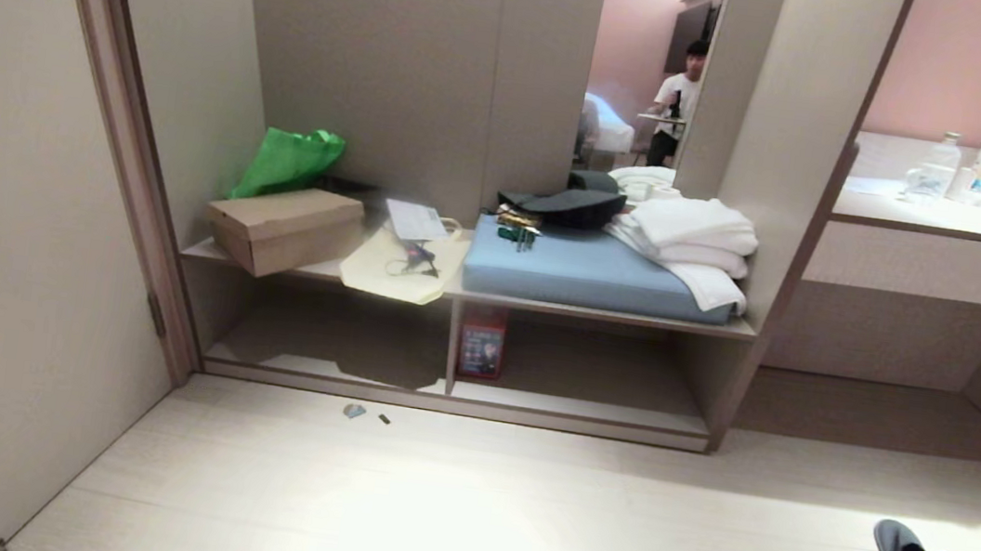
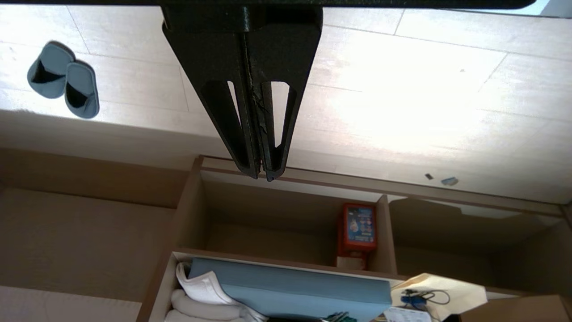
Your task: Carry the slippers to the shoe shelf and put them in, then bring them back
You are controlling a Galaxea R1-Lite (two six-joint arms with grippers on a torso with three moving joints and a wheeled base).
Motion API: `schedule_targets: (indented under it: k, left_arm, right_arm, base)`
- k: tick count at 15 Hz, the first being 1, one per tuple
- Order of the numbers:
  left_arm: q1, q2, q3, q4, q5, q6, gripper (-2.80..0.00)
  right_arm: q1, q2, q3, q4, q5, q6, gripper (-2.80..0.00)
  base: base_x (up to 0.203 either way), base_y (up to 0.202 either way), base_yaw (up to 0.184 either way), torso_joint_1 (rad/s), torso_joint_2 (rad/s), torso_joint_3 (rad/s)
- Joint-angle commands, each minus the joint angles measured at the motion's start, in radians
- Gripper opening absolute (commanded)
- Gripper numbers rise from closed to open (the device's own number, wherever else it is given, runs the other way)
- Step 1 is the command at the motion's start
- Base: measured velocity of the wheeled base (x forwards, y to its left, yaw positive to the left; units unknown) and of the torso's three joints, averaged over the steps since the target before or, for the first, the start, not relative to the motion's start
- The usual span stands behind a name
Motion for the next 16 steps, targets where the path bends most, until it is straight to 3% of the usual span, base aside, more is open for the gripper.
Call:
schedule_targets:
  k: [1,16]
  left_arm:
    - [0.000,0.001,0.000,0.000,0.000,0.000,-2.80]
    - [0.000,0.001,0.000,0.000,0.000,0.000,-2.80]
  right_arm:
    - [0.001,0.001,0.000,0.000,0.001,-0.001,-2.80]
    - [0.000,0.001,0.000,-0.001,0.001,-0.001,-2.80]
  base:
    - [-0.195,0.000,-0.001,0.002,0.01,-0.002]
    - [-0.196,0.000,0.001,0.001,0.00,0.002]
